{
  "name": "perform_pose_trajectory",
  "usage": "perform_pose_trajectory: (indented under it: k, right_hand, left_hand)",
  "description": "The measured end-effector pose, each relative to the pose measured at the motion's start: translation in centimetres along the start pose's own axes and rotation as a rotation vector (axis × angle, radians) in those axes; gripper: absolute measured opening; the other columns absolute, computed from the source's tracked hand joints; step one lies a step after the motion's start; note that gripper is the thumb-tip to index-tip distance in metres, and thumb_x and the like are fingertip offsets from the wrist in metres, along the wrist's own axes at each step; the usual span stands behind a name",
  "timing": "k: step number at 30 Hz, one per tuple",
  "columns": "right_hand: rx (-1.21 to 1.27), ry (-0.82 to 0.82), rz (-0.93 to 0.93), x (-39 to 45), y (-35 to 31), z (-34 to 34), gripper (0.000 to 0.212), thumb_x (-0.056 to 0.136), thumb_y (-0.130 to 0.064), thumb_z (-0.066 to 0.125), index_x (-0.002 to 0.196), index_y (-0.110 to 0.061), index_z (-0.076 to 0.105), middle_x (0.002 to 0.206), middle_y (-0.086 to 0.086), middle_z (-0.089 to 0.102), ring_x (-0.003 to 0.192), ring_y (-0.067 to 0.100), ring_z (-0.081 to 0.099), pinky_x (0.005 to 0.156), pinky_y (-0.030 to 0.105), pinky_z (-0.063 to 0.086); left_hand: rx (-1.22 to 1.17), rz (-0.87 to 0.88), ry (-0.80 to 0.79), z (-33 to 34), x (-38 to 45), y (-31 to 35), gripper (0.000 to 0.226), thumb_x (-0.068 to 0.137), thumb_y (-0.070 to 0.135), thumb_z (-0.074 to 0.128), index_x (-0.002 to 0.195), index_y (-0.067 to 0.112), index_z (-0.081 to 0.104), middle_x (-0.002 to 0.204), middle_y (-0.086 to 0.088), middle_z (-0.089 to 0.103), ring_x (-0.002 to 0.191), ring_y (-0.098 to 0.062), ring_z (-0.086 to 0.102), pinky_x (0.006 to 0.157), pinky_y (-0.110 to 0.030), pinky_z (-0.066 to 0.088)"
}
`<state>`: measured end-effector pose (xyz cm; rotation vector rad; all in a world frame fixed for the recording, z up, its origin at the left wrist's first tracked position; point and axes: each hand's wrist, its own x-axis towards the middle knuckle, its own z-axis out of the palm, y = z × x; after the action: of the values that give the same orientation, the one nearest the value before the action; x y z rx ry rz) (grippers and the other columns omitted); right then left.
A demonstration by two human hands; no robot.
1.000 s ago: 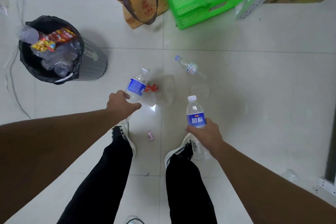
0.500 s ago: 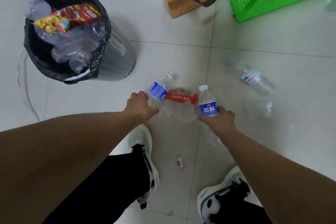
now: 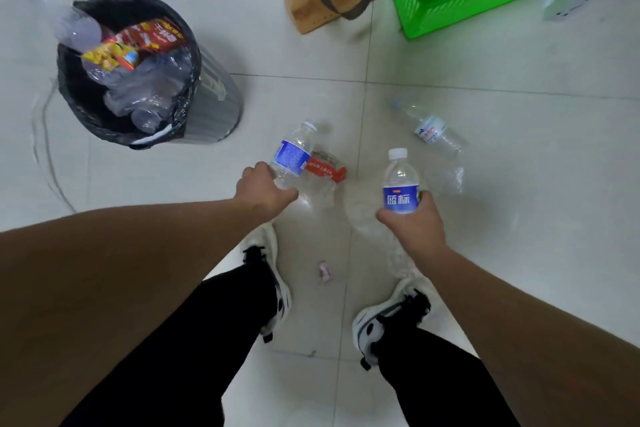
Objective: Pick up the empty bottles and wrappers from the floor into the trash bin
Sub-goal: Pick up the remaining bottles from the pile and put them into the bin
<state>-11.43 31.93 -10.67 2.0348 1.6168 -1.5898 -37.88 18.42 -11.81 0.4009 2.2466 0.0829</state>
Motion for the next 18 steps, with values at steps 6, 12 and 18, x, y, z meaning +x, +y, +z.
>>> perform_pose_trajectory:
  k: [6, 12, 18]
  right_hand:
    - [0.051, 0.06, -0.004, -7.5, -2.1, -7.9, 0.081, 0.066, -0.026, 0.094, 0.134, -0.02, 0.051, 0.108, 0.004, 0.068, 0.085, 0.018, 0.072, 0.066, 0.026, 0.053]
    - [0.002, 0.052, 0.004, -10.8, -4.0, -12.5, 0.112, 0.072, -0.03, 0.092, 0.163, -0.02, 0.026, 0.116, -0.001, 0.06, 0.085, 0.002, 0.064, 0.065, 0.019, 0.047]
    - [-0.245, 0.043, 0.002, -12.1, -4.4, -15.1, 0.056, 0.063, -0.045, 0.087, 0.104, -0.015, 0.063, 0.102, 0.01, 0.062, 0.088, 0.025, 0.065, 0.084, 0.042, 0.058]
  left_hand:
    - [-0.08, -0.05, 0.005, -5.0, -8.9, 2.4, 0.06, 0.08, 0.042, 0.086, 0.128, 0.018, 0.059, 0.129, -0.006, 0.056, 0.111, -0.026, 0.063, 0.098, -0.041, 0.053]
    - [-0.105, -0.039, 0.054, -8.3, -13.7, 4.1, 0.056, 0.078, 0.039, 0.089, 0.121, 0.017, 0.062, 0.123, -0.007, 0.06, 0.107, -0.025, 0.065, 0.097, -0.039, 0.053]
    - [-0.092, -0.012, 0.057, -9.1, -16.3, 5.2, 0.057, 0.078, 0.04, 0.091, 0.12, 0.015, 0.06, 0.117, -0.005, 0.064, 0.105, -0.024, 0.067, 0.093, -0.04, 0.054]
